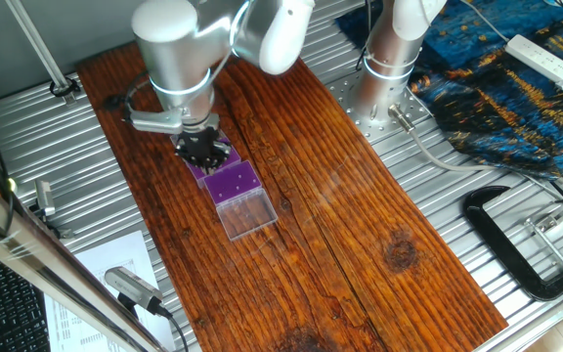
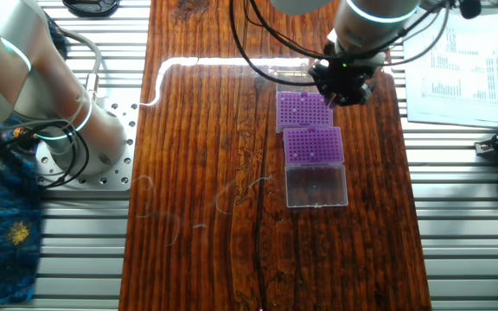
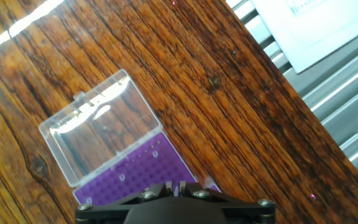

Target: Transfer all small pipette tips from one holder to another

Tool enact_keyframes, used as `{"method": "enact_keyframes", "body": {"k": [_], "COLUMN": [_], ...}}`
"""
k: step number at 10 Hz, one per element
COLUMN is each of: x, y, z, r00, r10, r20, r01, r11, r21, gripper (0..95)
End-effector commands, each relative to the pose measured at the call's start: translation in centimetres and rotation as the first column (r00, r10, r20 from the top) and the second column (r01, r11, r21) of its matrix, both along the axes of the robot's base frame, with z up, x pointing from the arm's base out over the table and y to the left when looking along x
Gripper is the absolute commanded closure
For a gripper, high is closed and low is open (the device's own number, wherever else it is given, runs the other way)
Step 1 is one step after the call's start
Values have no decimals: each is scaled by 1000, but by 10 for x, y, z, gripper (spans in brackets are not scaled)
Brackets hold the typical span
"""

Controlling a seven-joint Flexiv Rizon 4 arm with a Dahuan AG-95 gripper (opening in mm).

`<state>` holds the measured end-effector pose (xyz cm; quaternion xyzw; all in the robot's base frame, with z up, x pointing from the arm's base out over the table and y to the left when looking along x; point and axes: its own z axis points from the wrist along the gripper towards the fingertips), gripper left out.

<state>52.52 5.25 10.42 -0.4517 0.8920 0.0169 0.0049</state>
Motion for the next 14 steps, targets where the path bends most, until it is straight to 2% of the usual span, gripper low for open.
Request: {"method": "enact_keyframes", "body": {"k": [1, 4, 6, 9, 14], "x": [3, 8, 9, 7, 5], "y": [2, 3, 2, 13, 11], "z": [-1, -6, -15, -20, -27], "r00": [1000, 1000, 1000, 999, 999], "r10": [-8, -13, -12, -36, -37], "r20": [0, -1, 0, -3, -4], "r01": [8, 13, 12, 36, 37], "r11": [1000, 1000, 1000, 999, 999], "r21": [1, -4, 9, 3, 7], "gripper": [950, 950, 950, 950, 950]}}
